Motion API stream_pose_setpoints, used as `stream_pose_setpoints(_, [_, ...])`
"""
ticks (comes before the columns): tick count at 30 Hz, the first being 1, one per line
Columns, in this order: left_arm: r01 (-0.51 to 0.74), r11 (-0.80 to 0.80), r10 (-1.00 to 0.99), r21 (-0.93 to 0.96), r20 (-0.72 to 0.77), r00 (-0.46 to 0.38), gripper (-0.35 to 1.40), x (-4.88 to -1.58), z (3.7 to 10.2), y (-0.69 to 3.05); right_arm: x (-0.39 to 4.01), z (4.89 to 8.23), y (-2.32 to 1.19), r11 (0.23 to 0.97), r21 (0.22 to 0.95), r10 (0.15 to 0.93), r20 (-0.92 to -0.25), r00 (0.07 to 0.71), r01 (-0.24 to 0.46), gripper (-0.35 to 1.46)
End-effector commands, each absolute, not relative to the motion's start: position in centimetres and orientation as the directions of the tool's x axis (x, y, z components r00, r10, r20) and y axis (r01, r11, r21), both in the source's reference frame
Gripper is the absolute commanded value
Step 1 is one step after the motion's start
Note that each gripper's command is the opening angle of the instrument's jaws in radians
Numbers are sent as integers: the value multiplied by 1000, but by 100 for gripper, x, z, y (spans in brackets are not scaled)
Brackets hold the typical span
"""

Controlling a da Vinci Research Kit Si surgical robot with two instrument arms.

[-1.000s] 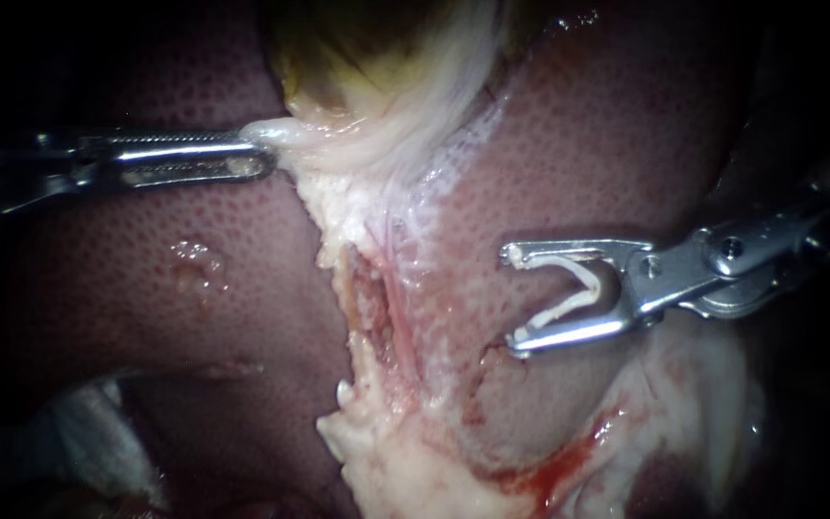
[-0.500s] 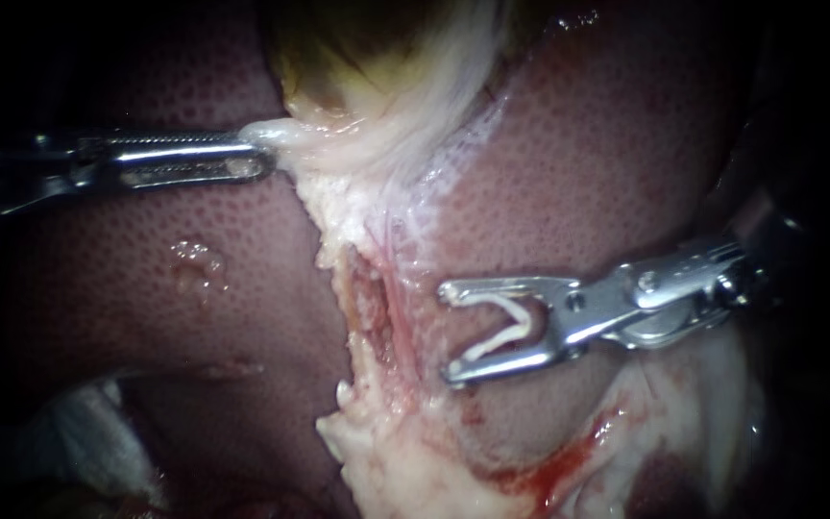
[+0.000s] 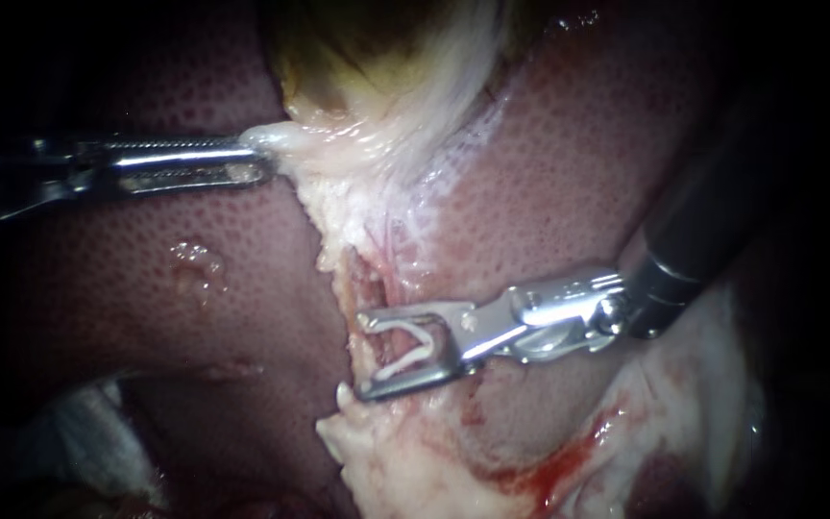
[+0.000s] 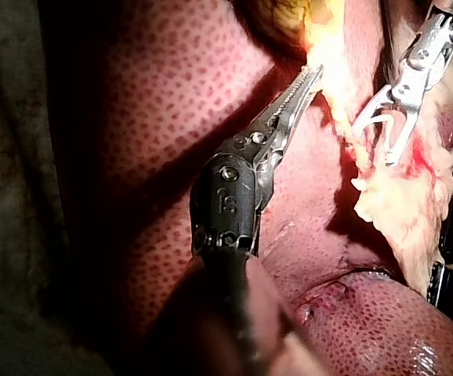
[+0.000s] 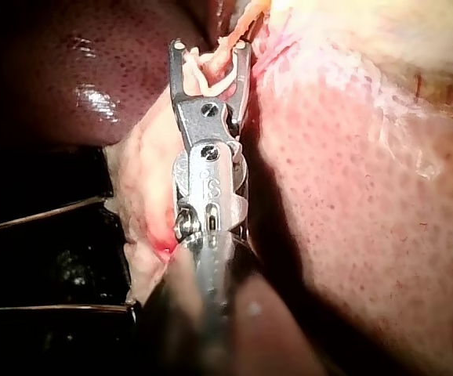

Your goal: Clipping first clip left tube

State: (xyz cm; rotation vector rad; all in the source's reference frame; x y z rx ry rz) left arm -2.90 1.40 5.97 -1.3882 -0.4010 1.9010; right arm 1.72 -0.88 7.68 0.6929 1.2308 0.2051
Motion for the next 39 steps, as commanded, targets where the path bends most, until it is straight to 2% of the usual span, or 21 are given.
stream_pose_setpoints(1, [-377,-680,714,-629,-685,-145,-35,-291,597,140,174,769,-89,781,585,499,-795,345,217,50])
stream_pose_setpoints(11, [-381,-679,714,-627,-685,-144,-35,-293,596,139,187,773,-99,749,621,528,-770,358,231,49])
stream_pose_setpoints(18, [-380,-680,714,-627,-686,-144,-35,-295,596,139,201,790,-117,727,640,538,-756,372,250,49])
stream_pose_setpoints(26, [-381,-680,713,-627,-686,-144,-35,-296,596,138,206,794,-116,721,648,546,-749,375,244,46])
stream_pose_setpoints(29, [-381,-680,713,-627,-686,-144,-35,-296,595,138,205,796,-115,705,670,568,-730,380,234,30])
stream_pose_setpoints(30, [-381,-680,713,-627,-686,-144,-35,-296,595,138,204,797,-114,694,682,581,-719,382,229,15])
stream_pose_setpoints(31, [-381,-680,713,-627,-686,-144,-35,-296,595,138,202,798,-113,679,699,596,-703,388,224,-14])
stream_pose_setpoints(32, [-381,-680,713,-627,-686,-144,-35,-296,595,138,202,799,-113,665,716,612,-686,393,214,-30])
stream_pose_setpoints(35, [-381,-680,713,-627,-686,-144,-35,-296,596,138,201,803,-109,603,777,672,-616,412,179,-35])
stream_pose_setpoints(39, [-381,-680,713,-627,-686,-144,-35,-296,595,138,199,807,-107,604,777,667,-615,420,179,-35])
